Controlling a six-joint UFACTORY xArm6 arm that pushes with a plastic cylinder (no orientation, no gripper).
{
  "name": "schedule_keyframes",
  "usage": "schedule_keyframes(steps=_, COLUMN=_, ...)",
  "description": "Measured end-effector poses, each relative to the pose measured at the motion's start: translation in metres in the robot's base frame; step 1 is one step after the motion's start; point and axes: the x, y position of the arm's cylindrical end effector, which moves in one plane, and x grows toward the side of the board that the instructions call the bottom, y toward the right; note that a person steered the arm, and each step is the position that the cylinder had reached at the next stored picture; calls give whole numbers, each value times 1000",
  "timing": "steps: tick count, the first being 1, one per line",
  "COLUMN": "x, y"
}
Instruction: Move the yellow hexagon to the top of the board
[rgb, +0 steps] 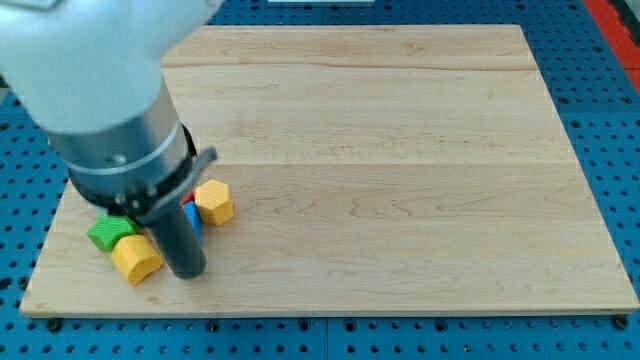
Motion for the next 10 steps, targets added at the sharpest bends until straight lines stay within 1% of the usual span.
schedule_keyframes(steps=1, x=-29, y=-10)
schedule_keyframes(steps=2, x=-67, y=13)
schedule_keyframes(steps=3, x=-99, y=49)
schedule_keyframes(steps=4, x=-53, y=48)
schedule_keyframes(steps=5, x=-31, y=68)
schedule_keyframes(steps=6, x=-94, y=90)
schedule_keyframes(steps=7, x=-146, y=104)
schedule_keyframes(steps=8, x=-154, y=131)
schedule_keyframes(steps=9, x=-199, y=164)
schedule_keyframes(steps=10, x=-235, y=199)
